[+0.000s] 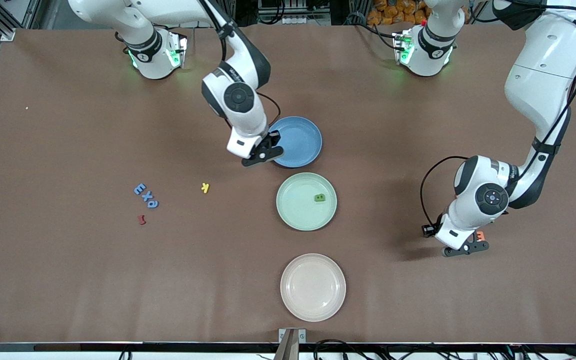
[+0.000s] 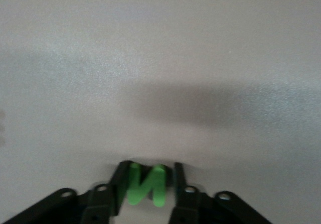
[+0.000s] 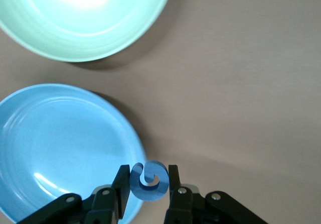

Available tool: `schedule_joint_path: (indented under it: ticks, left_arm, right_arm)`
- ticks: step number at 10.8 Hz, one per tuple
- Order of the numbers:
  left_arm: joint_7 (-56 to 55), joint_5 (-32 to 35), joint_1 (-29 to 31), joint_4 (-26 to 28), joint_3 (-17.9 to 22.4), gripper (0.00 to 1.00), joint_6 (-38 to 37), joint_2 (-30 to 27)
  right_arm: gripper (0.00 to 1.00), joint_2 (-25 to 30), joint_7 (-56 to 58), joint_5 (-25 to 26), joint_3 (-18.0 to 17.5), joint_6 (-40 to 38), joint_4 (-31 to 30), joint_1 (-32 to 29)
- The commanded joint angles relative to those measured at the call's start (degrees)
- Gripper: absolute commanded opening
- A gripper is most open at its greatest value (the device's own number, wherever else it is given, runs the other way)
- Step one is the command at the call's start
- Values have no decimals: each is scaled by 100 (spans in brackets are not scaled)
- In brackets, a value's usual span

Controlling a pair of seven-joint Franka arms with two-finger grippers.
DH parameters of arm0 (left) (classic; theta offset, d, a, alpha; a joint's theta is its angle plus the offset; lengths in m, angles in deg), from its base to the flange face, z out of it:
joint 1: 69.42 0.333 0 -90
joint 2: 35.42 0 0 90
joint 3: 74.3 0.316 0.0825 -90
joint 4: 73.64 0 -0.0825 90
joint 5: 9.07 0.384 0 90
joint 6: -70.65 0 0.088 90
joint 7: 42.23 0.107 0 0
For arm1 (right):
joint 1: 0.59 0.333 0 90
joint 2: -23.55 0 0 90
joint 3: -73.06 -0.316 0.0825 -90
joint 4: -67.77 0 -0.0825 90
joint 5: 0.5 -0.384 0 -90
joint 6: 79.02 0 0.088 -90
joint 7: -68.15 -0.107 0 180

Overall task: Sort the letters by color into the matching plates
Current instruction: 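Release the blue G on the blue plate while the left gripper carries N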

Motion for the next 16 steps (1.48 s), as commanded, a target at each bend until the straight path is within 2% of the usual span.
schedule_joint_path:
  ticks: [1,3,5,6,10,13,16]
  left_arm:
    - [-195,199,-29,-61,35,0,30,48]
    - [-500,208,-82,-52,26,0,13,4]
    - [-520,208,-152,-26,-52,0,-31,-110]
    - [-572,112,-144,-17,-235,0,-40,-128]
    - [-1353,120,-327,-17,-676,0,-93,-119]
    - [-2064,146,-1003,-87,-721,0,-84,-128]
    - [-2670,199,-1574,-183,-712,0,-84,-119]
  right_arm:
    - [12,-476,-21,8,39,-143,571,427]
    - [28,-547,-74,8,22,-143,589,603]
    - [69,-591,-354,26,-57,-108,589,595]
    - [100,-600,-321,209,-66,-82,607,578]
    - [100,-521,-338,368,-22,-213,607,463]
    - [100,-433,-259,439,144,-309,598,235]
    - [100,-284,4,737,312,-398,616,-150]
